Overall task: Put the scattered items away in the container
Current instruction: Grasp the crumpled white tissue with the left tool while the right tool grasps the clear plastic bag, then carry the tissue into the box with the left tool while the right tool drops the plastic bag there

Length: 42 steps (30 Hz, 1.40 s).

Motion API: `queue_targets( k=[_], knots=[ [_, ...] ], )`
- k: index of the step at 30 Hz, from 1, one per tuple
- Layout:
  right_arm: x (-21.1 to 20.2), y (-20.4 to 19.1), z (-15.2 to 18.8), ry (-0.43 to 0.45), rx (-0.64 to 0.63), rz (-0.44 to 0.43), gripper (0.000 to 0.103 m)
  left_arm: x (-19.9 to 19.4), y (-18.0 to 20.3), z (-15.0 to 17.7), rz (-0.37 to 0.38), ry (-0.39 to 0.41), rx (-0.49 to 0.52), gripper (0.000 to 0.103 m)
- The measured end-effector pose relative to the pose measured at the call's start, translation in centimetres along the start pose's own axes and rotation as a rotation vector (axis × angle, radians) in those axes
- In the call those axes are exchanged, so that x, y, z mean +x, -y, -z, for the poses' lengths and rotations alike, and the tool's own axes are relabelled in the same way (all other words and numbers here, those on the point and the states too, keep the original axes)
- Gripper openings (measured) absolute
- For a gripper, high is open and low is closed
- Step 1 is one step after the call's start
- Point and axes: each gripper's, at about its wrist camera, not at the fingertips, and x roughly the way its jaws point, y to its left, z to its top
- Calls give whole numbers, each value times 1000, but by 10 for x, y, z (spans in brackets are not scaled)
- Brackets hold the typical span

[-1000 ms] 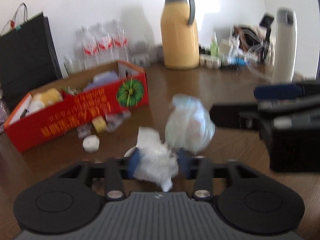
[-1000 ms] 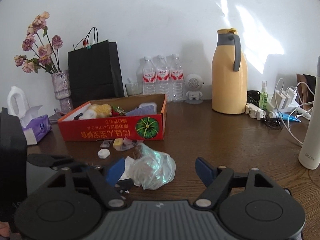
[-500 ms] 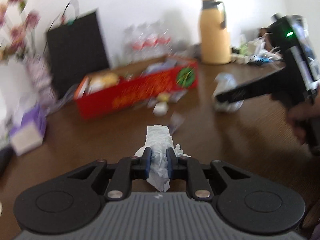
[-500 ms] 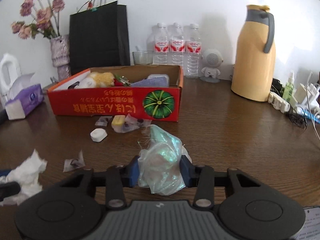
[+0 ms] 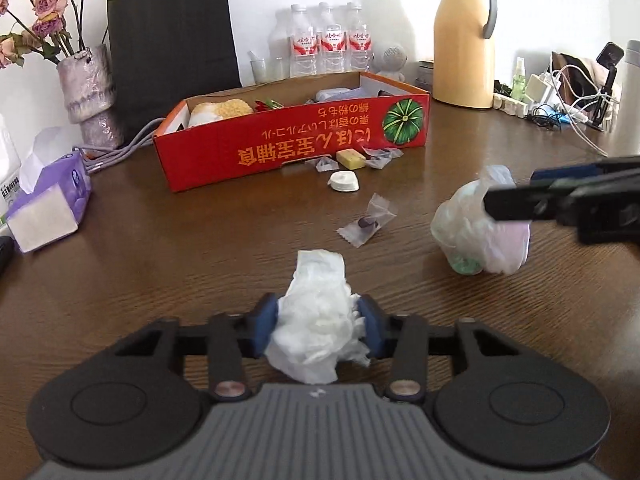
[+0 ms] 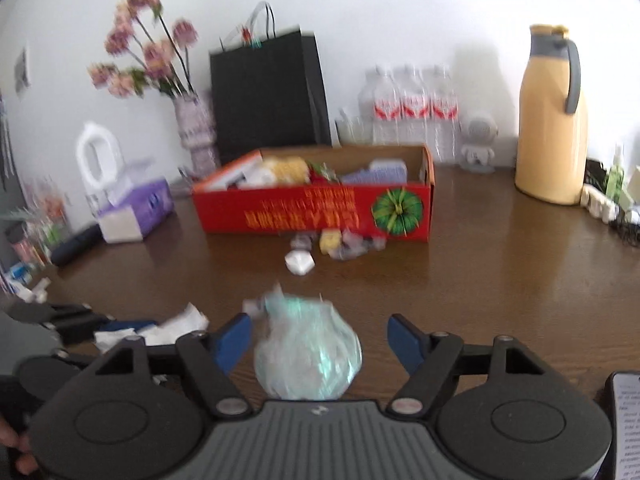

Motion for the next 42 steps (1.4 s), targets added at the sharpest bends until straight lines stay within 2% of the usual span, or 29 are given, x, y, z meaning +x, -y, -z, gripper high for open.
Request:
queue_targets(
  k=[3,4,6,9,11,13,16,18,20,22,26,29,30,33,36,38,40,42],
  knots=[
    [17,-1,4,-43,16,-2,54,-7,-10,5,0,28,-60,22],
    [21,-2,5,-51,20,-13,38,-12,-14,5,-21,47,-96,21],
    [19,-6,5,2,23,-5,31,-24,-22,5,-71,118,-167,21],
    [-5,-14,-4,216,-14,6,30,-44,-33,-7,-130,282,-248,21],
    [-16,-18,-16,329,-44,33,30,-50,-38,-26,-143,380,-259,21],
    [-21,-17,-33,416,-56,48,31,-51,-39,-54,-162,459,-253,22],
    [-20,-15,-66,499,-69,67,31,-52,-40,-94,-169,580,-249,22],
    [-20,-13,-86,550,-79,86,31,-45,-42,-117,-165,623,-239,23],
    [-13,-10,-107,563,-96,112,32,-26,-46,-143,-144,608,-227,24],
    [5,-1,-136,540,-100,114,32,2,-53,-171,-135,582,-216,24],
    [62,38,-197,428,-19,81,32,77,-69,-222,-136,462,-173,24],
    [104,62,-223,330,25,101,32,122,-82,-239,-93,364,-183,24],
    [116,70,-230,286,41,105,32,135,-86,-242,-82,310,-184,24],
    [159,93,-255,20,108,91,32,171,-100,-254,-48,94,-209,23],
    [203,104,-273,-244,103,23,32,211,-114,-265,40,-121,-230,23],
    [235,105,-277,-405,72,13,32,234,-117,-268,56,-229,-248,23],
    [268,98,-272,-558,12,15,32,254,-115,-267,61,-297,-232,23],
    [290,90,-262,-651,-44,27,32,272,-110,-263,51,-362,-204,24]
  ],
)
